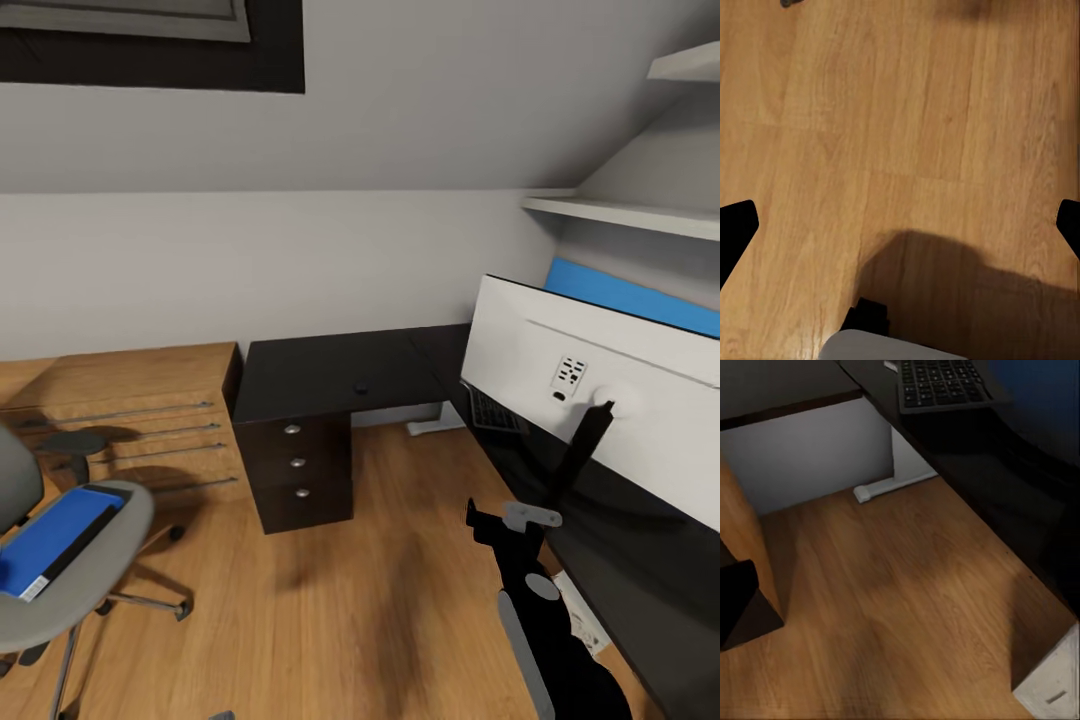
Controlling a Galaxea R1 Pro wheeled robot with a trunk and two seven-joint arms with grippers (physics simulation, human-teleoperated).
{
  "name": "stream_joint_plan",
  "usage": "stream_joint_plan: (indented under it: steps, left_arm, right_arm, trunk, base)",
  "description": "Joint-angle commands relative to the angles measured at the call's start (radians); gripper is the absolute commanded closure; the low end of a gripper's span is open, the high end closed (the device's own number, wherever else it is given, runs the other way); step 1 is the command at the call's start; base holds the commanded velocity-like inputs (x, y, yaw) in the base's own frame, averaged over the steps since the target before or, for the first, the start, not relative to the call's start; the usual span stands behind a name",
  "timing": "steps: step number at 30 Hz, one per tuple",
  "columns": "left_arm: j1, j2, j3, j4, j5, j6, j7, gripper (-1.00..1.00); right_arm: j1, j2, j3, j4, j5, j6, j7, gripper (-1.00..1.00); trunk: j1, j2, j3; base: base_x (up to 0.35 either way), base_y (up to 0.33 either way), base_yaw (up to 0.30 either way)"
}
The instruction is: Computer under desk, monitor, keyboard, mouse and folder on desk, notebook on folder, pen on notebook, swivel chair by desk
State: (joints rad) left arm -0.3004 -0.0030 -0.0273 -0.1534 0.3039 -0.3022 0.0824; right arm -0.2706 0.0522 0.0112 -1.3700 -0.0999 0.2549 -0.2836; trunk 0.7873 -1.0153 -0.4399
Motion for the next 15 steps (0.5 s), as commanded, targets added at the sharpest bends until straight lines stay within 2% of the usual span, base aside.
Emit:
stream_joint_plan:
  steps: [1,15]
  left_arm:
    - [0.000,0.000,-0.004,0.000,0.004,-0.003,0.004,-1.00]
    - [0.000,-0.001,-0.005,0.000,0.003,-0.003,0.004,-1.00]
  right_arm:
    - [-0.001,0.000,0.001,-0.001,-0.010,0.003,-0.006,-1.00]
    - [0.000,-0.003,-0.014,0.000,-0.009,-0.029,-0.006,-1.00]
  trunk:
    - [0.000,-0.001,0.000]
    - [0.000,-0.001,0.004]
  base:
    - [0.000,0.000,-0.253]
    - [0.000,0.000,-0.268]
